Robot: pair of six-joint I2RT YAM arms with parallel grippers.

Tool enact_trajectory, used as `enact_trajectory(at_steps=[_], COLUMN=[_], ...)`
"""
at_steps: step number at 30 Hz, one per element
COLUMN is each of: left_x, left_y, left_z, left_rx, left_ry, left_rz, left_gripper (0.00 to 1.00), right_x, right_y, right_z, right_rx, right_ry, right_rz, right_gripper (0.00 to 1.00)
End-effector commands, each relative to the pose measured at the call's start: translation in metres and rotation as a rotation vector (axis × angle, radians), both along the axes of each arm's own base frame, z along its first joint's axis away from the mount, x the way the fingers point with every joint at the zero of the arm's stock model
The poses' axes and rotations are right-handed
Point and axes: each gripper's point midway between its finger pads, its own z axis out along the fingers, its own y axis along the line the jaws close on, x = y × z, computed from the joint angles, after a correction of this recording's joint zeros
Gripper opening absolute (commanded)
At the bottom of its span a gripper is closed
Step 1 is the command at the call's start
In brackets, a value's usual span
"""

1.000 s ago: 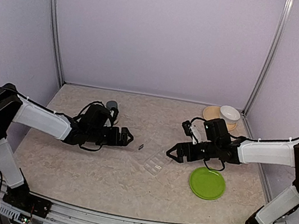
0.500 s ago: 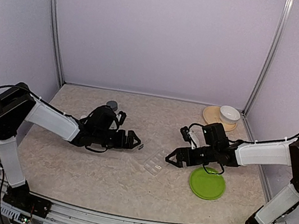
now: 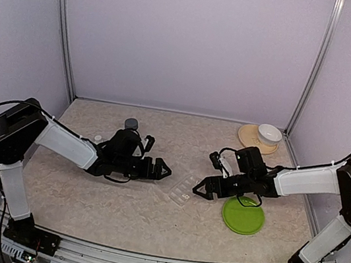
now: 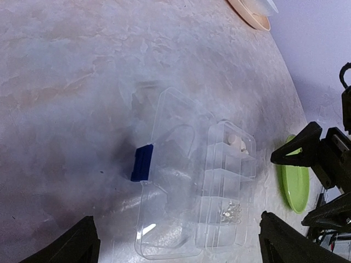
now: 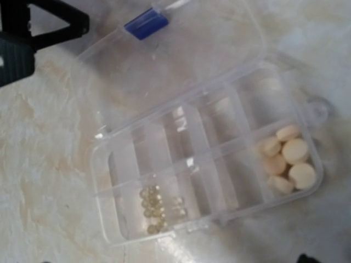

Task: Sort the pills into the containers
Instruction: Close the lid of the pill container.

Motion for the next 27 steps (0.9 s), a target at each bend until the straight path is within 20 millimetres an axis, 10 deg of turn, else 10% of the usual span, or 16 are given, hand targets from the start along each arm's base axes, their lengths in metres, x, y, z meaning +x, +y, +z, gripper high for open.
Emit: enact_trajectory(at_steps=[1,27], left_x=[-0.002,-0.014], left_y=[-0.012,-0.022], left_z=[0.004,-0.002], left_rx=[-0.052,-0.116], left_ry=[-0.001,0.036], left_rz=[-0.031,-0.092], left_gripper=[0.99,0.95], right_x=[-0.009,-0.008], right_y=[0.006,0.026], right_z=[-0.009,-0.021], right_rx=[0.001,0.008], right_ry=[0.021,0.034], right_rz=[0.022,0.05], right_gripper=[0.95,0.95])
